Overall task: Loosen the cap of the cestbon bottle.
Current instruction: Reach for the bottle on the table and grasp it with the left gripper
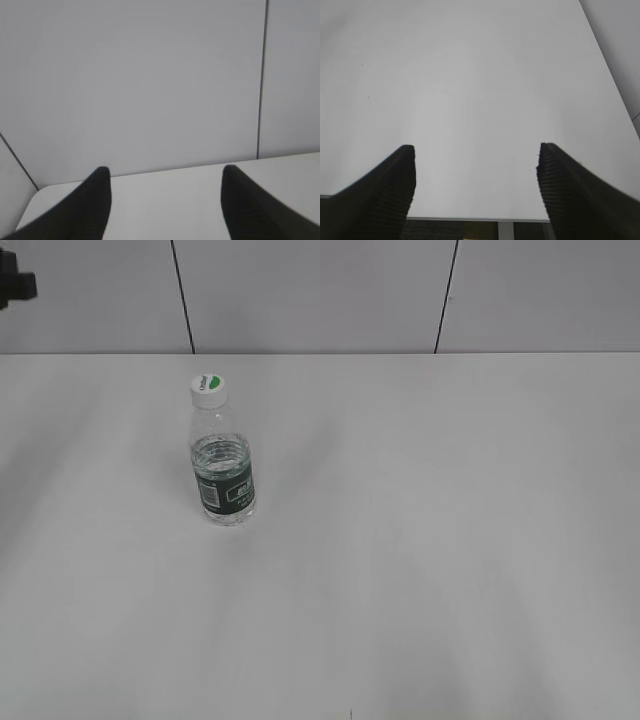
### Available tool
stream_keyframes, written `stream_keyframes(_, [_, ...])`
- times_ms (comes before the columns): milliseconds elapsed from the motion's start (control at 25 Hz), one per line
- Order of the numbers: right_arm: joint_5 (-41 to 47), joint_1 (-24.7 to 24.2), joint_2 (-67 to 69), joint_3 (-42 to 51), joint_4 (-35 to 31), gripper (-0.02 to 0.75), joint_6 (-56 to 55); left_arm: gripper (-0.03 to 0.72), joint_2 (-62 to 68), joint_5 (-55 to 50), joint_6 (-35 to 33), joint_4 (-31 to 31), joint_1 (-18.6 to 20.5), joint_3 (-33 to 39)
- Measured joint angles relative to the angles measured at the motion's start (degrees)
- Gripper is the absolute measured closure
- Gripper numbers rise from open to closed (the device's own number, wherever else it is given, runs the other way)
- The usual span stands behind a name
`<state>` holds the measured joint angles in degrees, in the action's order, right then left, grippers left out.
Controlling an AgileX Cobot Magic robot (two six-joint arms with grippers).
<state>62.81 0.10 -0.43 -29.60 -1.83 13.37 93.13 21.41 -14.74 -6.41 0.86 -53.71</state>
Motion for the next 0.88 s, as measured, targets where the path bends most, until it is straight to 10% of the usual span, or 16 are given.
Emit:
stream_keyframes(440, [0.0, 0.0, 0.0, 0.0, 0.0, 0.16, 0.0, 0.259, 4.24, 38.69, 10.86, 10.81, -1.93, 22.47])
stream_keyframes(880, [0.0, 0.0, 0.0, 0.0, 0.0, 0.16, 0.0, 0.259, 4.61, 43.01, 11.88, 12.16, -1.93, 30.48])
